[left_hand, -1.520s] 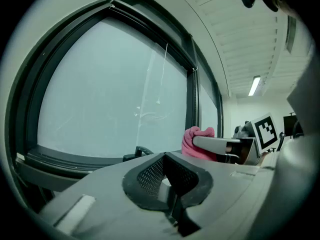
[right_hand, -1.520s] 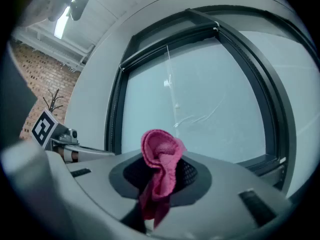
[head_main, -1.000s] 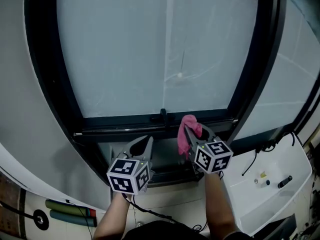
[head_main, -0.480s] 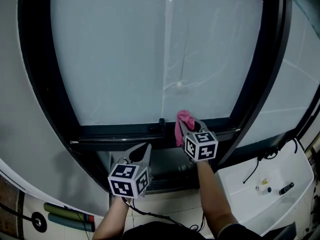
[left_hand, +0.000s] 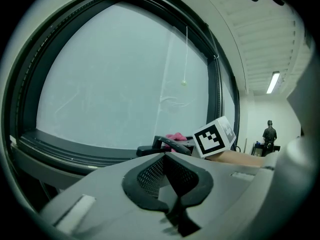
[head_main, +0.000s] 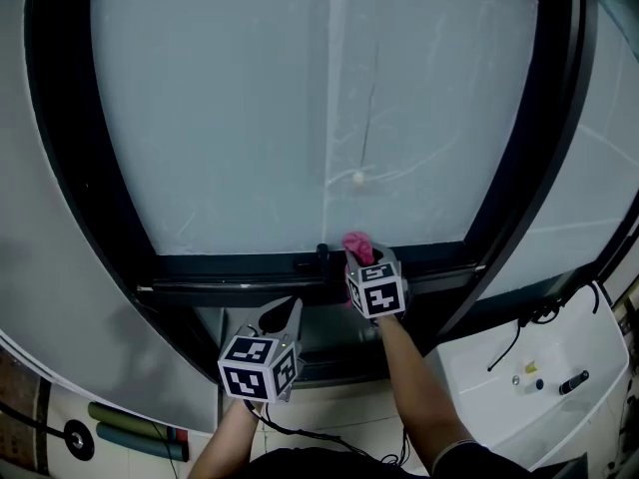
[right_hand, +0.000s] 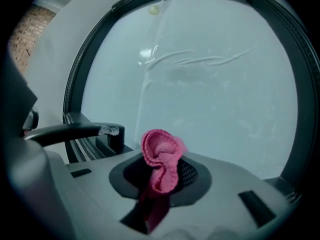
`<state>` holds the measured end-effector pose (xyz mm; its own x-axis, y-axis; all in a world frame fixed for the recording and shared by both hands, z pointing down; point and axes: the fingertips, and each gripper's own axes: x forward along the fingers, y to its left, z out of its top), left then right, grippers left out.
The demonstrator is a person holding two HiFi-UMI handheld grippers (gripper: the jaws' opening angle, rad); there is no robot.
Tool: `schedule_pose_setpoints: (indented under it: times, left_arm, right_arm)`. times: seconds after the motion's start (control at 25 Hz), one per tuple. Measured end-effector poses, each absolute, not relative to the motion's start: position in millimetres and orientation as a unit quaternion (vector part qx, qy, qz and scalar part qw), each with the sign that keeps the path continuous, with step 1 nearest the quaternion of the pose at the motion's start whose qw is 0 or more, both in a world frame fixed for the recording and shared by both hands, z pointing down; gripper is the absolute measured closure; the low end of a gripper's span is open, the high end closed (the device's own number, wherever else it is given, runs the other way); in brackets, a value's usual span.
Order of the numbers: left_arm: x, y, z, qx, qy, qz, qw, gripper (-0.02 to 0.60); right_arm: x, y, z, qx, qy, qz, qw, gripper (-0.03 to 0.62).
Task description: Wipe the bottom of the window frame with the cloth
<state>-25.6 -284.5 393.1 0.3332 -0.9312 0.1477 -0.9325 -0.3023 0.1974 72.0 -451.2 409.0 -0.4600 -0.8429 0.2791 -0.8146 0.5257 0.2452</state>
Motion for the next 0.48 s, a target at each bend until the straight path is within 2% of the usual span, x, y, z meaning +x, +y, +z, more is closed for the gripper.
schedule_pose_setpoints:
  times: [0.24, 0.48]
  left_arm:
    - [-7.5, -288.7, 397.3, 0.814, -0.567, 0.013, 0.128, 0.575]
    - [8.1, -288.9, 400.8, 0.816, -0.563, 0.020, 0.132, 0.574]
  right_arm:
    - [71.7, -451.3, 412.4, 0.480, -0.849, -0.047, 0.215, 0.502]
    - [99.0, -457.6, 414.1, 0.490, -0.838, -0.055, 0.233, 0.503]
